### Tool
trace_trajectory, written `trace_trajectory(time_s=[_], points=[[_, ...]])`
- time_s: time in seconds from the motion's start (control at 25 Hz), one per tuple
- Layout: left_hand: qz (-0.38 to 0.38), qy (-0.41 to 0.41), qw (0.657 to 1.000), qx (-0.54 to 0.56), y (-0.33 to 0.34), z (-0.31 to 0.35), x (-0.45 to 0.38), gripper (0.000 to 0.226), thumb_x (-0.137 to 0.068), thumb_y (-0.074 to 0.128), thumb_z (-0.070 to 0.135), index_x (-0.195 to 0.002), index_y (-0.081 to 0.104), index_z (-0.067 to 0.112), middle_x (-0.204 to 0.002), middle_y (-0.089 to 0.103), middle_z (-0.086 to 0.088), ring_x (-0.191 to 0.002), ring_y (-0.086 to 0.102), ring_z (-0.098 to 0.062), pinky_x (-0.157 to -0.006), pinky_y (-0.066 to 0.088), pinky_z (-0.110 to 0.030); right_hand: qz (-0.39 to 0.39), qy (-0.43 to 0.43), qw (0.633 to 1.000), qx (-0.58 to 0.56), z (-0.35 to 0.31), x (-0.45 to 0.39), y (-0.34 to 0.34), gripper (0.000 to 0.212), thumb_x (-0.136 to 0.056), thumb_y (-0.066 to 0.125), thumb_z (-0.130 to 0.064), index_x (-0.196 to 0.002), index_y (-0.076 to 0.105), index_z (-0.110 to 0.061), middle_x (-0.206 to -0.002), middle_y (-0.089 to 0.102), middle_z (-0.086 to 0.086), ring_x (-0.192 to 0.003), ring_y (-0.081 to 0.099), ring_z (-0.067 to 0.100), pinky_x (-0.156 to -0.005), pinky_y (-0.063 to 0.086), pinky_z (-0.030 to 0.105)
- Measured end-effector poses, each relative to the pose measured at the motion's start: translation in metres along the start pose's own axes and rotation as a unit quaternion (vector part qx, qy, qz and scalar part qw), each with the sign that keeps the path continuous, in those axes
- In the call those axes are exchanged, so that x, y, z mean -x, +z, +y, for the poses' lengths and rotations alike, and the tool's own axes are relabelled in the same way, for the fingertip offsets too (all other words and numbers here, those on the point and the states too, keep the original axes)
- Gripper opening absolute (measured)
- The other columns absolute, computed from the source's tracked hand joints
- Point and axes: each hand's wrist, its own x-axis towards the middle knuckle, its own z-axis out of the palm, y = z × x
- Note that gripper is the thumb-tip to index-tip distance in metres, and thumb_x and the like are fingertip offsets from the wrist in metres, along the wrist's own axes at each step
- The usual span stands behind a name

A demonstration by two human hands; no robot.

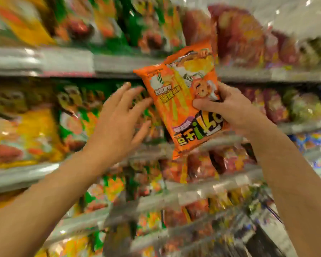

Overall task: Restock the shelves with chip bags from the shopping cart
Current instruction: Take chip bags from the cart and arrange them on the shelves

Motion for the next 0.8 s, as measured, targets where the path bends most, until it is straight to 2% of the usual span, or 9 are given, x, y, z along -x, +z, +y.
trace_trajectory(time_s=[0.16,0.28,0.4,0.52,0.64,0.72,0.8], points=[[0.008,-0.04,0.996,-0.084,-0.121,-0.092,0.008,0.055,-0.091,0.059,0.033,-0.138,0.058,0.005,-0.149,0.046,-0.025,-0.144,0.032,-0.049,-0.116,0.03,-0.06,-0.038,-0.063,0.997,-0.031,-0.097,-0.031,0.107,0.028,-0.063,0.087,-0.035,-0.089,0.077,-0.034,-0.095,0.08,-0.001,-0.082,0.077,0.017,-0.064,0.059,0.022],[0.042,-0.027,0.99,-0.135,-0.207,-0.155,0.039,0.057,-0.091,0.052,0.038,-0.138,0.06,0.007,-0.147,0.049,-0.023,-0.144,0.036,-0.046,-0.112,0.036,-0.062,-0.069,-0.091,0.992,-0.049,-0.16,-0.044,0.181,0.036,-0.064,0.091,-0.037,-0.097,0.077,-0.031,-0.1,0.08,0.003,-0.085,0.078,0.022,-0.064,0.06,0.025],[0.062,-0.054,0.983,-0.163,-0.278,-0.211,0.07,0.059,-0.091,0.049,0.043,-0.138,0.06,0.009,-0.147,0.052,-0.02,-0.142,0.04,-0.045,-0.11,0.039,-0.062,-0.082,-0.125,0.987,-0.067,-0.222,-0.058,0.248,0.046,-0.061,0.091,-0.042,-0.104,0.077,-0.029,-0.102,0.079,0.007,-0.087,0.078,0.027,-0.064,0.061,0.031],[0.017,-0.104,0.971,-0.217,-0.323,-0.258,0.093,0.067,-0.093,0.039,0.054,-0.147,0.051,0.016,-0.152,0.048,-0.013,-0.146,0.036,-0.039,-0.114,0.034,-0.057,-0.075,-0.138,0.984,-0.084,-0.274,-0.077,0.309,0.039,-0.066,0.086,-0.039,-0.102,0.078,-0.027,-0.098,0.08,0.009,-0.082,0.078,0.026,-0.059,0.061,0.033],[-0.06,-0.172,0.95,-0.255,-0.342,-0.303,0.122,0.067,-0.099,0.027,0.064,-0.156,0.032,0.029,-0.163,0.028,-0.002,-0.154,0.016,-0.026,-0.122,0.018,-0.045,-0.086,-0.142,0.985,-0.039,-0.317,-0.097,0.367,0.045,-0.068,0.085,-0.042,-0.107,0.075,-0.022,-0.095,0.08,0.002,-0.081,0.078,0.021,-0.058,0.061,0.03],[-0.078,-0.185,0.945,-0.258,-0.346,-0.326,0.141,0.068,-0.1,0.024,0.066,-0.158,0.023,0.031,-0.165,0.021,0.002,-0.155,0.009,-0.022,-0.123,0.013,-0.041,-0.103,-0.15,0.983,-0.008,-0.339,-0.111,0.397,0.043,-0.066,0.085,-0.044,-0.102,0.075,-0.024,-0.093,0.08,0.0,-0.078,0.078,0.018,-0.055,0.06,0.026],[-0.086,-0.183,0.949,-0.241,-0.351,-0.345,0.159,0.07,-0.1,0.022,0.067,-0.16,0.021,0.031,-0.164,0.023,0.004,-0.154,0.011,-0.021,-0.125,0.011,-0.039,-0.134,-0.149,0.98,0.016,-0.361,-0.124,0.426,0.042,-0.066,0.087,-0.046,-0.101,0.074,-0.026,-0.09,0.08,0.002,-0.077,0.078,0.021,-0.056,0.061,0.029]])
